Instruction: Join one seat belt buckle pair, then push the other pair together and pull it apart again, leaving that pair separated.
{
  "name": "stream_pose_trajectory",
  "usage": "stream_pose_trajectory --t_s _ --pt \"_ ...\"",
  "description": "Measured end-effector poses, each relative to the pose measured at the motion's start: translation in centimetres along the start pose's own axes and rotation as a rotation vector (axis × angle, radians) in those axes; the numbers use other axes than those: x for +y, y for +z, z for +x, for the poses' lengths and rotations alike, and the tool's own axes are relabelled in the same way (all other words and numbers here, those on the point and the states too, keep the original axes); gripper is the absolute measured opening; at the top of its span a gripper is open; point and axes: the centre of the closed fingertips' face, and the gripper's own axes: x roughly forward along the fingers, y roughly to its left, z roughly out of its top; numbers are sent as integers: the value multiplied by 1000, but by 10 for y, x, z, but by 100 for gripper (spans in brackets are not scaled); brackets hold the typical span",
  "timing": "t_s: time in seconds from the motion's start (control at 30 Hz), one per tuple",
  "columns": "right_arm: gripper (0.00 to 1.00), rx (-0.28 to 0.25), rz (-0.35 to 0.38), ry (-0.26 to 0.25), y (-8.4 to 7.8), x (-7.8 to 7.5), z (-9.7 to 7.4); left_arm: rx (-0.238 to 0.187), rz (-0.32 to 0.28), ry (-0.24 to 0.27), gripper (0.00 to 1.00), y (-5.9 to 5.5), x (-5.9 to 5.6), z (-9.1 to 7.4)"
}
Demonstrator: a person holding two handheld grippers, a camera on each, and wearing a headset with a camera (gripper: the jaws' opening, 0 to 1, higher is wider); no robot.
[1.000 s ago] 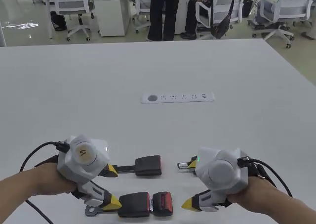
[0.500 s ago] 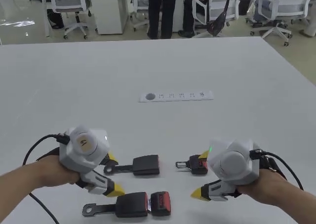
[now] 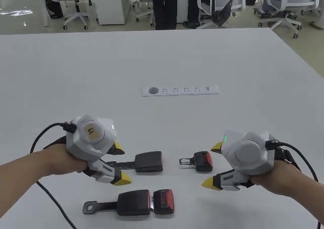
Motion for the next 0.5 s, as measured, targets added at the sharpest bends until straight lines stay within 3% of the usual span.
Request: stream_pose_trajectory --t_s 0.5 --pt "49 12 -17 53 -10 -16 15 33 42 -36 48 13 10 21"
